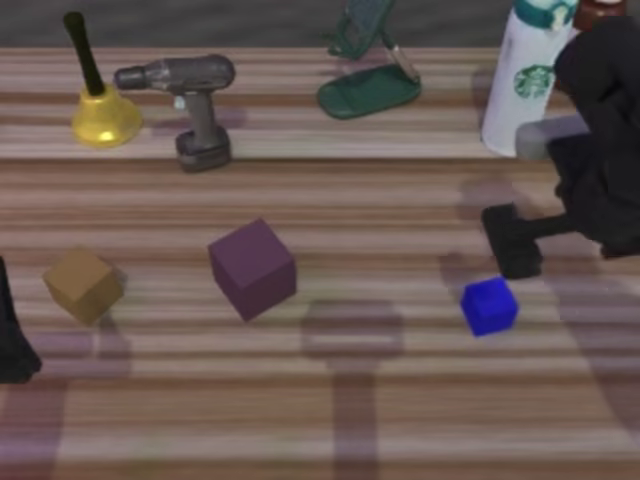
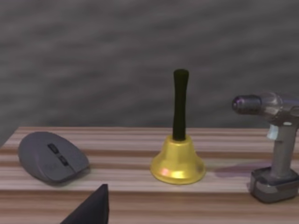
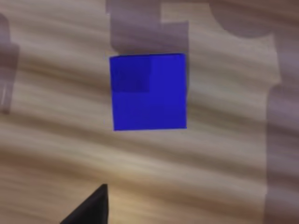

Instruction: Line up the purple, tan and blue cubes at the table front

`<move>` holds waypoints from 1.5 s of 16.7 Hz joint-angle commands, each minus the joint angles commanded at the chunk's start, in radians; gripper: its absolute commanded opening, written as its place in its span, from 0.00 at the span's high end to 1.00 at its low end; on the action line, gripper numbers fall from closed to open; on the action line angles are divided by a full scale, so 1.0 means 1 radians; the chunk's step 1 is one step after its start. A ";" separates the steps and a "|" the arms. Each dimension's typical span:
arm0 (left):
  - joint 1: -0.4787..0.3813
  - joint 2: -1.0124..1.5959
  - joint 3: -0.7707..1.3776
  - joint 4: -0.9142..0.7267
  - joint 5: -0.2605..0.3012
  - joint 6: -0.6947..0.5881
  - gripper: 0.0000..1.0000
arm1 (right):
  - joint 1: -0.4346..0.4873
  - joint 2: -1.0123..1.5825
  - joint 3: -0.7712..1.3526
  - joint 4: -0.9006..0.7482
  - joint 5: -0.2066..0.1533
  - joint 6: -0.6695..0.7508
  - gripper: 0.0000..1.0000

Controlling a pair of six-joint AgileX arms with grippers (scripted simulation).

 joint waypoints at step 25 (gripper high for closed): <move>0.000 0.000 0.000 0.000 0.000 0.000 0.00 | 0.083 0.472 0.120 0.144 -0.002 0.038 0.00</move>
